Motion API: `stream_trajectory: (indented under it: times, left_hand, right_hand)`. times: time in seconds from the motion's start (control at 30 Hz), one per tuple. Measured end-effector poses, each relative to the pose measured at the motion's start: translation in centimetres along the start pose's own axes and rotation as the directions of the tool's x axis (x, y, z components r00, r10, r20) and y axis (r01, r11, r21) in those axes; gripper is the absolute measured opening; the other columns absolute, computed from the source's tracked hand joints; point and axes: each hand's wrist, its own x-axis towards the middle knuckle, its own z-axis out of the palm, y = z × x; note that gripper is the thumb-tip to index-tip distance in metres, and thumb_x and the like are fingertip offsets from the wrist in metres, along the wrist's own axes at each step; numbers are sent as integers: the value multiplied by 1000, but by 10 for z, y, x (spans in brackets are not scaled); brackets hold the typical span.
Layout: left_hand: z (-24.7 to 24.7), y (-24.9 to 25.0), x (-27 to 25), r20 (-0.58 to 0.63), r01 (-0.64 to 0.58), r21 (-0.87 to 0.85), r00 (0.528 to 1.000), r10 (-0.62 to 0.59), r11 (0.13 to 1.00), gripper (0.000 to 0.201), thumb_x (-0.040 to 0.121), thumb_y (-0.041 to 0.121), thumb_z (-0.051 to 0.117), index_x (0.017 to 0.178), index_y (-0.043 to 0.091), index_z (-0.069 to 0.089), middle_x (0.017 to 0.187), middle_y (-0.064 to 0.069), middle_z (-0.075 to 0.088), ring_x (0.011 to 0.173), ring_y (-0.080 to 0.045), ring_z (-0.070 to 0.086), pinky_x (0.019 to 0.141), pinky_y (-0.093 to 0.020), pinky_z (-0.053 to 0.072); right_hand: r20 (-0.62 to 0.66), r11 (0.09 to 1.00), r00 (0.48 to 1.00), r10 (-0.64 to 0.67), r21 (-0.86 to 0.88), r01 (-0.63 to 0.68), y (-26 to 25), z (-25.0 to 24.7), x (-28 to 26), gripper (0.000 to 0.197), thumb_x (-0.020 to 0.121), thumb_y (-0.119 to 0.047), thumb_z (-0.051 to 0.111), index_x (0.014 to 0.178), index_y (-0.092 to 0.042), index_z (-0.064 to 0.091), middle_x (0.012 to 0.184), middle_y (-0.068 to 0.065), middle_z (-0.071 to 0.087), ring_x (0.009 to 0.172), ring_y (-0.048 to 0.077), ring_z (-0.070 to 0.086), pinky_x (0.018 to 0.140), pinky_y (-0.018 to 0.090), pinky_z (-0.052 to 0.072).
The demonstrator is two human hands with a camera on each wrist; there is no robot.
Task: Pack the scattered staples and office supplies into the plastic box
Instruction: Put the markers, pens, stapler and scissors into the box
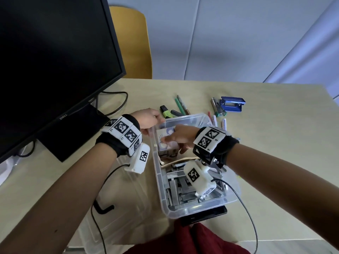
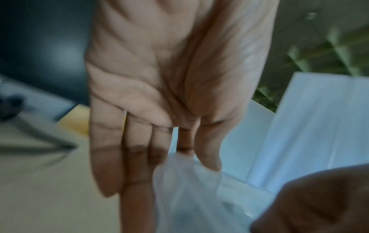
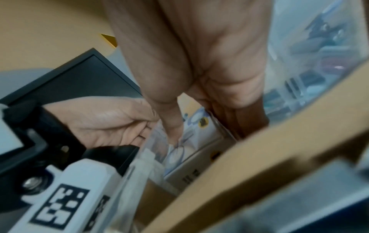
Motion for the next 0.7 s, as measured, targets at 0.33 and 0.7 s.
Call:
stream_trajectory:
  times: [0.33, 0.7]
  left_hand:
    - [8, 89, 32, -121, -48, 358, 988, 97, 932, 31, 94, 21, 42, 115, 3, 58, 116, -17, 60, 107, -33, 57, 89, -33, 45]
    - [56, 214, 110, 57, -173, 353, 985, 163, 920, 31, 93, 9, 44, 117, -4, 57, 120, -19, 61, 111, -32, 59, 95, -34, 49]
  right_hand:
    - [-114, 958, 967, -228, 152, 244, 48, -109, -50, 15, 90, 4, 49, 101, 0, 59, 88, 5, 67, 78, 20, 68, 75, 27, 57]
    - [-559, 942, 828, -45, -299, -151, 120, -224, 28, 29, 88, -4, 44, 109, -1, 63, 115, 16, 62, 109, 31, 56, 93, 30, 42]
